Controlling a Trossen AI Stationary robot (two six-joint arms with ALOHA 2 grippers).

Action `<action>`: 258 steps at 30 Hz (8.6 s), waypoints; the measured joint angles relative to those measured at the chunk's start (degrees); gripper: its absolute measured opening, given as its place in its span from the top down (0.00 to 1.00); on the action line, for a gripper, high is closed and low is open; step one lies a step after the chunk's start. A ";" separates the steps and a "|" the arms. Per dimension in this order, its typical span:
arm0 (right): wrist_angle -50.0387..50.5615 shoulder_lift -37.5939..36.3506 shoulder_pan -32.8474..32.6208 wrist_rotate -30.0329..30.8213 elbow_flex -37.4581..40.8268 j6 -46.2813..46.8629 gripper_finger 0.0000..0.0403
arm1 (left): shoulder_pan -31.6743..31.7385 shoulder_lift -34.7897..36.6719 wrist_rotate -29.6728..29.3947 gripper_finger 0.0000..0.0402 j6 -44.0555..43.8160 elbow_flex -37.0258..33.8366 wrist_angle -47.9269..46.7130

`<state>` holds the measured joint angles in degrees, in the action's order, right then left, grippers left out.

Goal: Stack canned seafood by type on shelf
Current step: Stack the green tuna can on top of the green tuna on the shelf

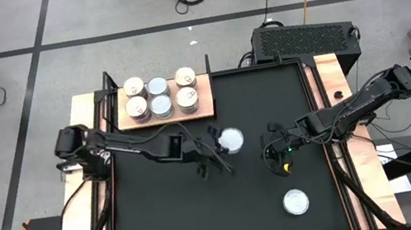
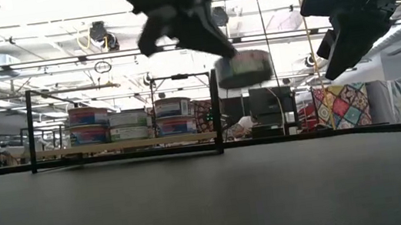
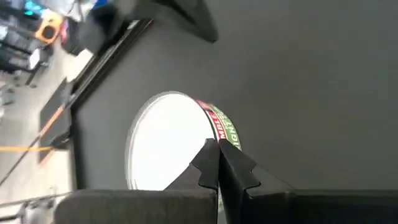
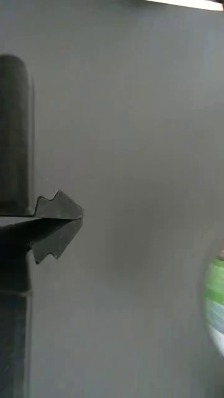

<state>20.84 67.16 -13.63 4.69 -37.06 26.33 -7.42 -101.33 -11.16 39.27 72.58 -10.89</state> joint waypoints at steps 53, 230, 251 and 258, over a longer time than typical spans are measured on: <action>-2.58 -0.02 0.02 0.00 -0.02 -3.26 1.00 | 48.00 27.03 7.96 1.00 -3.98 -19.94 -7.43; -15.85 17.49 -0.57 11.65 -0.90 -3.04 1.00 | -6.58 -12.27 3.83 0.88 20.13 -8.81 16.37; -8.10 6.25 -2.25 13.48 -0.87 -1.58 1.00 | -6.38 -1.65 -5.43 1.00 10.09 -8.98 9.74; -7.12 5.68 -4.05 14.92 -0.88 -1.42 1.00 | -5.43 8.35 -12.30 1.00 -1.29 -9.17 -2.45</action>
<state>13.72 72.84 -17.67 19.61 -37.94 24.91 -12.85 -92.99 -23.45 37.98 63.41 -13.34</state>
